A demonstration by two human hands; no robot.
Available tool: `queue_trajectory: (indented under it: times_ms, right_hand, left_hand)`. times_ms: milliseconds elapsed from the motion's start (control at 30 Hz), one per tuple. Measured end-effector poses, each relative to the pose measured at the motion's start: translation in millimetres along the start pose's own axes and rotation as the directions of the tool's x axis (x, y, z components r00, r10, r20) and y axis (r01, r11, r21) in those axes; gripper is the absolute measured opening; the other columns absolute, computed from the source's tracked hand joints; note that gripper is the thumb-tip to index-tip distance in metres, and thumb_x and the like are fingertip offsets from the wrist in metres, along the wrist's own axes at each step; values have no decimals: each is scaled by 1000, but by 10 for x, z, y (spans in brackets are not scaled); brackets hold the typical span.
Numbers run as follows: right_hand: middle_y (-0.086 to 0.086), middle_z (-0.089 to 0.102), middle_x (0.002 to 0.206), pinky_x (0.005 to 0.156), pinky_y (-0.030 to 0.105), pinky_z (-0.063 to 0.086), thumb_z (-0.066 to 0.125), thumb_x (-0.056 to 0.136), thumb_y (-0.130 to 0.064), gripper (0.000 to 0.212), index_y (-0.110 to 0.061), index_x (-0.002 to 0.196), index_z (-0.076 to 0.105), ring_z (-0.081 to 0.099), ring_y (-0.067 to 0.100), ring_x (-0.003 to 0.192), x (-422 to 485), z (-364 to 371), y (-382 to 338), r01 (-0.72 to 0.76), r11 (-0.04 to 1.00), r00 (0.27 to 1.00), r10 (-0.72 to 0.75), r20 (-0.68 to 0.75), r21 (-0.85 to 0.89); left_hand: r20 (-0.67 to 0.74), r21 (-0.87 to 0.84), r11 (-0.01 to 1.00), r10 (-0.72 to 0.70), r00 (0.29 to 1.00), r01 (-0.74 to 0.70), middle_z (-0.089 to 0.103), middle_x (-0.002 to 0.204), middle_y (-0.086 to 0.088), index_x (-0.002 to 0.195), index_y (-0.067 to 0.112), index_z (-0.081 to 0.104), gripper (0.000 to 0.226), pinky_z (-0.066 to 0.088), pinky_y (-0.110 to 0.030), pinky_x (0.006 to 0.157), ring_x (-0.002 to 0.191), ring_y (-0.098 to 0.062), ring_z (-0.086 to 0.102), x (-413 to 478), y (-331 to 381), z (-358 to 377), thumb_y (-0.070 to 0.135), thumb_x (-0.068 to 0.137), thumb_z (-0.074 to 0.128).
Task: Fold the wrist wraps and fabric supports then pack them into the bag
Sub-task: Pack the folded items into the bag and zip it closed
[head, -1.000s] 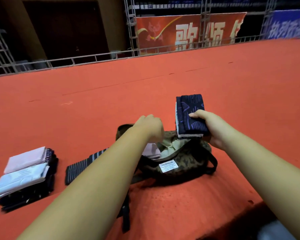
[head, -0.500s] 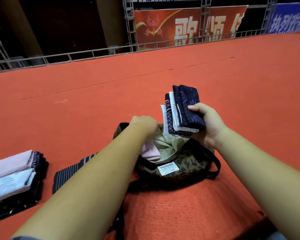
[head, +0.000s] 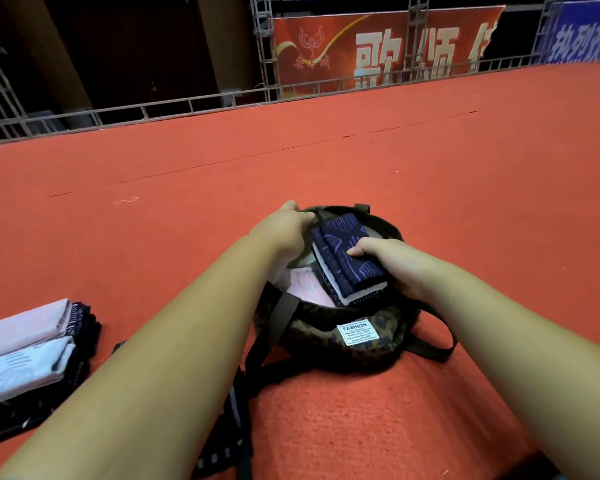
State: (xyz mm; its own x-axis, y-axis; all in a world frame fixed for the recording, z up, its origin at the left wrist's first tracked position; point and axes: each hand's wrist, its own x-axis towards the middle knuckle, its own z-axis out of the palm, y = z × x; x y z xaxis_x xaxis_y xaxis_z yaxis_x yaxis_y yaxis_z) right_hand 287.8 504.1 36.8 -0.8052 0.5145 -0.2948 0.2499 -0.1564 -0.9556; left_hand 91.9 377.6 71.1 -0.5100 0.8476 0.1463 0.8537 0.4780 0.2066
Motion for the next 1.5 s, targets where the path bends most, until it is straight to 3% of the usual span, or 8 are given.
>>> queue_trajectory:
  times_ms: [267,533,767,833,900,1033,1267,1500]
  right_hand:
    - [15,81,110,105,50,58,78,57,-50,61,-17,109,78,79,32,97,120,106,79,-145,960,989,133,-65,-238]
    - [20,70,126,88,36,39,43,105,-52,47,-11,92,65,59,34,110,95,372,20,-136,599,981,-27,-190,-789]
    - [21,66,131,88,40,50,66,92,-52,47,-9,113,64,63,41,119,63,-146,94,-251,598,807,-306,-506,-761]
    - [18,51,142,104,46,47,83,79,-60,85,-8,137,48,53,43,132,45,-207,158,-398,633,721,-232,-653,-664]
    - [19,51,145,104,44,48,85,78,-60,95,-6,143,43,53,41,135,71,-243,226,-436,647,744,-132,-655,-626]
    - [21,72,125,77,33,46,60,97,-26,32,-4,119,69,70,40,113,165,-307,335,-299,585,874,-150,-463,-754]
    - [26,74,109,77,36,43,52,82,-18,30,-1,97,72,67,44,103,-67,-275,-197,-29,783,805,-350,-479,-622]
    - [17,69,100,74,37,45,46,76,-9,24,-10,92,64,60,40,89,-266,-156,-372,-9,757,710,-456,-537,-654]
  left_hand:
    - [20,-2,1000,-4,1000,4,43,123,-4,110,23,66,40,53,-50,96,110,-34,57,-52,173,-73,0,84,45]
    - [-62,94,995,-16,998,22,44,129,-2,136,38,59,57,53,-47,90,114,-32,51,-134,385,-202,8,88,51]
    - [-178,518,832,333,926,-199,46,124,-7,110,24,70,24,27,-38,78,114,-32,43,-416,737,35,20,86,67]
    - [-50,526,775,440,896,-351,51,121,-4,114,24,72,26,31,-37,76,114,-30,48,-451,829,159,15,91,66]
    - [81,408,848,336,938,-339,53,122,-4,126,24,71,38,40,-39,75,117,-30,51,-459,886,256,5,94,63]
    - [168,182,958,191,967,-221,59,122,-7,125,28,74,46,55,-44,91,116,-35,59,-433,797,312,5,89,58]
    - [174,-126,990,82,981,-61,67,130,3,130,30,72,48,47,-27,94,118,-20,64,-543,478,346,9,88,63]
    - [234,6,997,78,969,-82,66,112,-4,113,24,73,26,51,-37,86,109,-30,64,-625,569,258,19,91,61]
